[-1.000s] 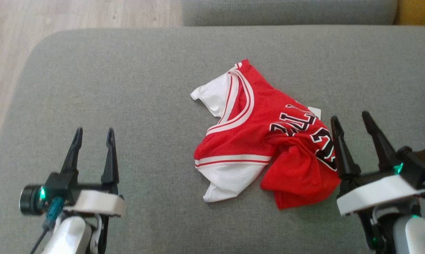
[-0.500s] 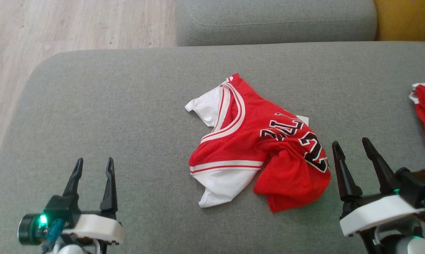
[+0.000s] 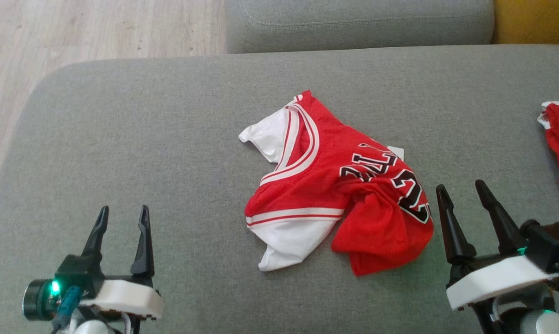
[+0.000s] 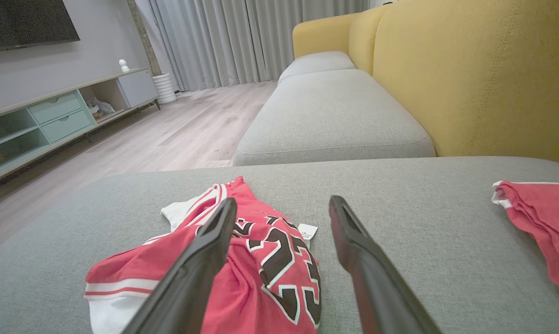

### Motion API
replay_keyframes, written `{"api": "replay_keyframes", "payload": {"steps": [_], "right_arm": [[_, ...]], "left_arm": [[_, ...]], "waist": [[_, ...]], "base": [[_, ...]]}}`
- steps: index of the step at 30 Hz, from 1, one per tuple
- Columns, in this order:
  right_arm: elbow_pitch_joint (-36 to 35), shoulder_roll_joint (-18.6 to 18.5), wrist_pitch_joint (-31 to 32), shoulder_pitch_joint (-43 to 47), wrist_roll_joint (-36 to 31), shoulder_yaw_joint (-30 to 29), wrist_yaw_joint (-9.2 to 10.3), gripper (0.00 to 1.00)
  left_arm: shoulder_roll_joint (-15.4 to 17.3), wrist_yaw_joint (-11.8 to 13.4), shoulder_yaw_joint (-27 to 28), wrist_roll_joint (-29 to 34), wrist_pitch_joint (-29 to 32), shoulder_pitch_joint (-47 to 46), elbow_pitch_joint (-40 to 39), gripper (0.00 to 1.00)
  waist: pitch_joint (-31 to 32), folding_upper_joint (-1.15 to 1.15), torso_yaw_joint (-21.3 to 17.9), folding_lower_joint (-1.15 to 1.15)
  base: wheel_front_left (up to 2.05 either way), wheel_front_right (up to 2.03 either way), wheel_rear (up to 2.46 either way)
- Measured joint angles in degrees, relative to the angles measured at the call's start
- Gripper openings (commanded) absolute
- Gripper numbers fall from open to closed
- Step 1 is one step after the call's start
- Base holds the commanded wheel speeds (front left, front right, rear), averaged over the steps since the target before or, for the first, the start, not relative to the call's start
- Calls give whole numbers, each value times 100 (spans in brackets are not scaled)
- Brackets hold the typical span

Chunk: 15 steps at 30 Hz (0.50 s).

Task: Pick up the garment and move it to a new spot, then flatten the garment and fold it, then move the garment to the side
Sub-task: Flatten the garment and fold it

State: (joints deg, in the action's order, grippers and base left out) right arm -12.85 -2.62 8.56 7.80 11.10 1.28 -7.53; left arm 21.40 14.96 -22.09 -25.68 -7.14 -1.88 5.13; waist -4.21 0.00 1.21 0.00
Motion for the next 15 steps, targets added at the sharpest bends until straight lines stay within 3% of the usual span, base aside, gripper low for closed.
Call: {"api": "replay_keyframes", "payload": {"steps": [8,12,15], "right_arm": [[24,0,-7,-5,52,-2,0,100],[5,1,-7,-26,58,2,0,100],[-5,1,-5,-57,58,27,0,100]], "left_arm": [[-5,-40,-84,1,43,-58,1,100],[-92,-438,-543,-14,382,-417,35,100],[-407,-881,-935,-189,738,-881,225,100]], "waist": [[-75,0,-19,0],[-203,0,-5,0],[-345,0,-1,0]], "base": [[0,0,0],[0,0,0],[0,0,0]]}}
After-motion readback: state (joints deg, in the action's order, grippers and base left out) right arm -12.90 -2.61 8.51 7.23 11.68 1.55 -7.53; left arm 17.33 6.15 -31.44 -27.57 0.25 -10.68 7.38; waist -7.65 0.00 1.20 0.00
